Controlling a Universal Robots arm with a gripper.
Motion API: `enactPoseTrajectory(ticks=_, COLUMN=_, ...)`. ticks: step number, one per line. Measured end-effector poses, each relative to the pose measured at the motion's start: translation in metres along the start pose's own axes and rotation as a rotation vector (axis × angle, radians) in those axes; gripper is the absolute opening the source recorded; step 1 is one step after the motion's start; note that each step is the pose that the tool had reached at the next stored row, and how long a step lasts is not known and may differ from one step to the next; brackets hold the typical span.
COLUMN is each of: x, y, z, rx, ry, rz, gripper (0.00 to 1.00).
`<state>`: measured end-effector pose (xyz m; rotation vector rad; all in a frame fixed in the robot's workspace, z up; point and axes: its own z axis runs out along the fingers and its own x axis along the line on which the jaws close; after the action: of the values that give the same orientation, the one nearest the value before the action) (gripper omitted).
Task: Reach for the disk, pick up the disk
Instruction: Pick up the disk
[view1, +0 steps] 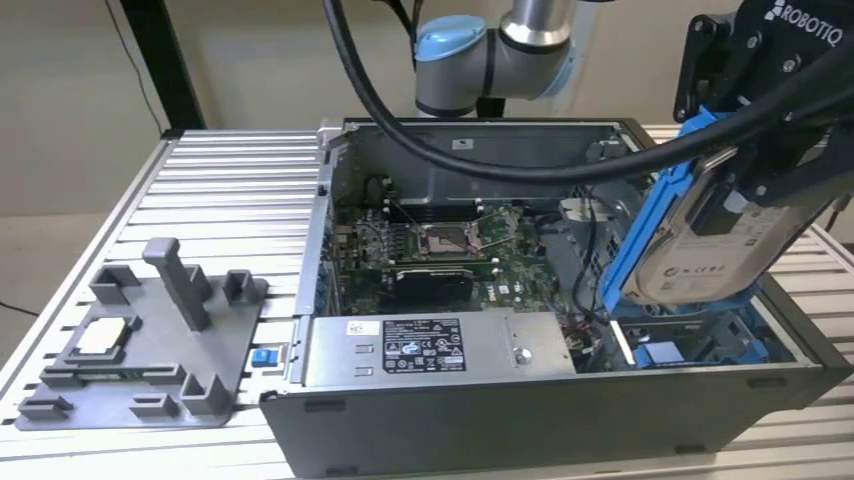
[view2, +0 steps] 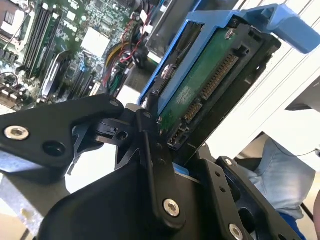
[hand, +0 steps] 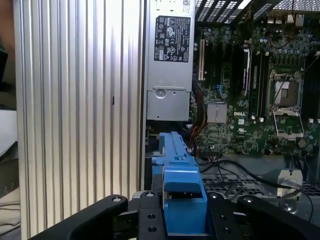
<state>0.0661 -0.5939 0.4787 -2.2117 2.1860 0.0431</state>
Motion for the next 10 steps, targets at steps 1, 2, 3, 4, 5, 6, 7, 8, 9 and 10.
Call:
enactPoseTrajectory(ticks=1, x=0.0000, y=-0.0027, z=0.0000, rx=-0.0001, ry=-0.0007, rz=-0.003, gripper=0.00)
enactPoseTrajectory(ticks=2, x=0.0001, y=-0.0051, z=0.0000, rx=-0.0002, ry=-0.0013, rz=-0.005, gripper=0.00)
enactPoseTrajectory(ticks=3, x=0.0001, y=-0.0075, z=0.0000, rx=-0.0003, ry=-0.0018, rz=-0.008, gripper=0.00)
enactPoseTrajectory(ticks=4, x=0.0001, y=-0.0114, z=0.0000, rx=-0.0006, ry=-0.0021, rz=-0.012, gripper=0.00)
enactPoseTrajectory(ticks=5, x=0.0001, y=-0.0125, z=0.0000, rx=-0.0006, ry=-0.0022, rz=-0.013, gripper=0.00)
enactPoseTrajectory(ticks=6, x=-0.0001, y=-0.0139, z=0.0001, rx=-0.0006, ry=-0.0024, rz=-0.013, gripper=0.00)
enactPoseTrajectory(ticks=7, x=-0.0002, y=-0.0147, z=0.0001, rx=-0.0006, ry=-0.0024, rz=-0.013, gripper=0.00)
enactPoseTrajectory(ticks=8, x=-0.0005, y=-0.0156, z=0.0001, rx=-0.0006, ry=-0.0024, rz=-0.013, gripper=0.00)
enactPoseTrajectory(ticks=9, x=-0.0008, y=-0.0166, z=0.0001, rx=-0.0005, ry=-0.0024, rz=-0.013, gripper=0.00)
enactPoseTrajectory(ticks=10, x=-0.0011, y=-0.0177, z=0.0001, rx=-0.0006, ry=-0.0023, rz=-0.013, gripper=0.00)
